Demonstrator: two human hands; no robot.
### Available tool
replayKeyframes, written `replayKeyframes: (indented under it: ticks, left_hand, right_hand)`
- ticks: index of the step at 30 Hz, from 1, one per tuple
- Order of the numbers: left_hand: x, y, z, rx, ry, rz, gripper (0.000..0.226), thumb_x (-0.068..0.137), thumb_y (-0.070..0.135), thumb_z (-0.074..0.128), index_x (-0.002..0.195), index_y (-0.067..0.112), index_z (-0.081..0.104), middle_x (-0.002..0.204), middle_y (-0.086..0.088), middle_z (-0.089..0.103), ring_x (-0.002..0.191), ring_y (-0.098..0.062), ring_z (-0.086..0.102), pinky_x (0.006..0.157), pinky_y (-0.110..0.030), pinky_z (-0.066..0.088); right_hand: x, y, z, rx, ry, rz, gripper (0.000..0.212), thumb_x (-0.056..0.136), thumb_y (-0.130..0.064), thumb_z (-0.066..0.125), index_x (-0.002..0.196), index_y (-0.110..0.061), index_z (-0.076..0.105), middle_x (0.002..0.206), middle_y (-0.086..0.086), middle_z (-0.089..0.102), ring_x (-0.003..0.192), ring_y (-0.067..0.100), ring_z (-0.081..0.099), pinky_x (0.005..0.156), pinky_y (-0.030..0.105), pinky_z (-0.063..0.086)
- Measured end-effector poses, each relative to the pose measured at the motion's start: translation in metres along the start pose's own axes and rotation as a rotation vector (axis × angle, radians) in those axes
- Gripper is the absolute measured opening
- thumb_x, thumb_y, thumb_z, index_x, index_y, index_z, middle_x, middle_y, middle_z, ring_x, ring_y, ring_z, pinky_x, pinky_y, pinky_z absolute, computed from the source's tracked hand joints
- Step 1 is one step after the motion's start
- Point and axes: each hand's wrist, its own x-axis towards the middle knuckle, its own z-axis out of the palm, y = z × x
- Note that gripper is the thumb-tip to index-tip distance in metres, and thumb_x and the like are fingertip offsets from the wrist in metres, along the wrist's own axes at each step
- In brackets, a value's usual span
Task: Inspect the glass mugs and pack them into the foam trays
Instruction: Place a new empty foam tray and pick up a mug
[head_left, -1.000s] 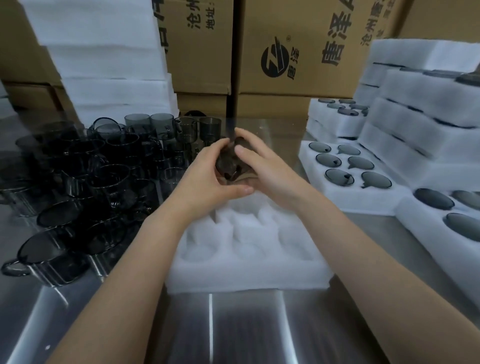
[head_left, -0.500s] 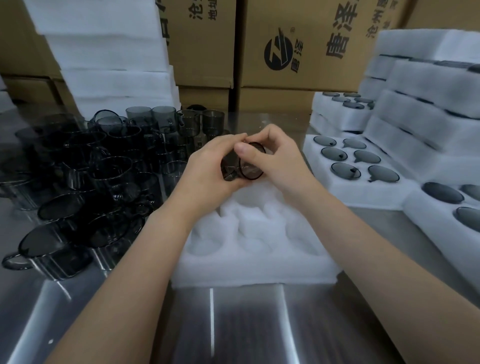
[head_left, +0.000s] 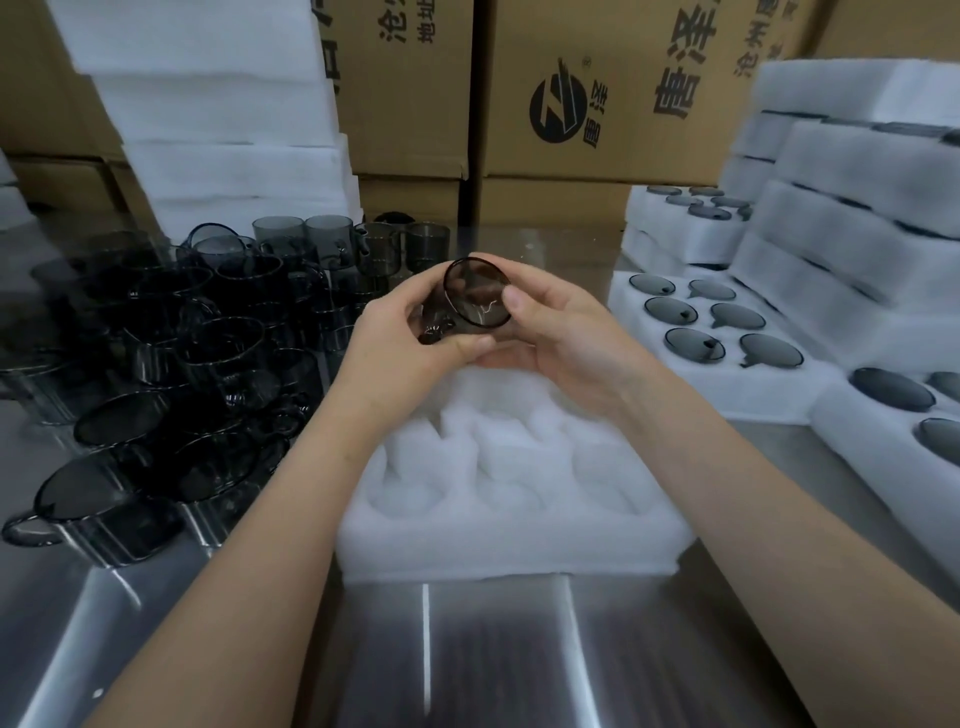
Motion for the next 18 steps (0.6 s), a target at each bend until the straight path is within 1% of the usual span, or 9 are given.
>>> replayKeyframes:
  ticks: [2,5,8,10,11,12,14,16,18]
  left_hand:
    - [0.000,-0.001,-0.001,-0.028,-0.011,-0.001,0.054,0.073,0.001,0.080,0.120,0.020,0.065,0.101,0.012,0.073,0.096,0.002,0.066,0.082,-0.010,0.046]
    - [0.000,-0.002,-0.001,-0.013,-0.027,0.009,0.048,0.073,0.007,0.082,0.113,0.029,0.068,0.097,0.015,0.074,0.093,0.001,0.066,0.081,-0.012,0.048]
    - [0.000,-0.001,0.001,0.032,-0.027,0.010,0.047,0.072,0.012,0.085,0.112,0.029,0.069,0.099,0.012,0.074,0.094,-0.003,0.067,0.082,-0.016,0.050]
    - [-0.001,0.000,0.002,0.060,-0.036,0.008,0.053,0.067,0.015,0.086,0.115,0.029,0.069,0.100,0.011,0.073,0.096,-0.005,0.068,0.084,-0.020,0.051]
    - [-0.002,0.001,0.003,0.087,-0.039,0.008,0.058,0.064,0.018,0.087,0.117,0.029,0.068,0.101,0.012,0.072,0.097,-0.004,0.067,0.085,-0.020,0.051]
    - [-0.003,0.002,0.003,0.128,-0.035,0.012,0.063,0.061,0.020,0.088,0.120,0.029,0.067,0.103,0.014,0.071,0.098,0.000,0.065,0.086,-0.016,0.049]
    - [-0.004,0.003,0.005,0.221,-0.026,0.036,0.069,0.060,0.021,0.090,0.123,0.029,0.064,0.106,0.020,0.067,0.101,0.006,0.061,0.088,-0.011,0.047]
    - [-0.006,0.005,0.006,0.280,-0.054,0.075,0.068,0.062,0.021,0.090,0.123,0.031,0.062,0.108,0.019,0.066,0.103,0.002,0.061,0.092,-0.019,0.049]
    - [-0.006,0.007,0.007,0.302,-0.079,0.103,0.067,0.064,0.020,0.089,0.123,0.032,0.060,0.111,0.017,0.066,0.106,-0.001,0.060,0.097,-0.024,0.048]
  right_hand:
    - [0.000,0.001,-0.001,-0.029,-0.014,-0.018,0.042,0.099,-0.006,0.051,0.141,-0.011,0.049,0.132,0.026,0.057,0.106,0.033,0.061,0.087,0.043,0.056]
    - [0.000,0.003,0.001,-0.093,0.065,-0.022,0.046,0.084,-0.012,0.071,0.128,-0.016,0.059,0.127,0.021,0.060,0.107,0.028,0.065,0.078,0.040,0.057]
    - [0.000,0.005,0.006,-0.222,0.153,-0.026,0.043,0.071,-0.024,0.082,0.109,-0.022,0.062,0.116,0.014,0.065,0.097,0.021,0.068,0.068,0.036,0.057]
    - [0.000,0.007,0.010,-0.306,0.199,-0.059,0.046,0.065,-0.034,0.085,0.100,-0.021,0.057,0.109,0.008,0.066,0.088,0.015,0.069,0.061,0.033,0.057]
    - [0.001,0.007,0.011,-0.332,0.224,-0.077,0.049,0.063,-0.039,0.085,0.095,-0.020,0.055,0.104,0.006,0.066,0.084,0.013,0.069,0.058,0.032,0.057]
    - [0.001,0.008,0.013,-0.348,0.253,-0.094,0.050,0.060,-0.044,0.084,0.091,-0.020,0.054,0.099,0.003,0.066,0.080,0.012,0.069,0.056,0.031,0.057]
    - [0.001,0.008,0.014,-0.375,0.330,-0.126,0.047,0.061,-0.049,0.082,0.082,-0.020,0.053,0.082,-0.005,0.065,0.072,0.007,0.066,0.052,0.026,0.053]
    - [0.002,0.007,0.012,-0.363,0.391,-0.141,0.037,0.071,-0.046,0.080,0.072,-0.021,0.052,0.067,-0.009,0.060,0.061,0.003,0.060,0.047,0.021,0.048]
    - [0.003,0.007,0.010,-0.272,0.408,-0.123,0.033,0.086,-0.038,0.072,0.062,-0.026,0.052,0.060,-0.010,0.058,0.056,0.004,0.059,0.045,0.021,0.047]
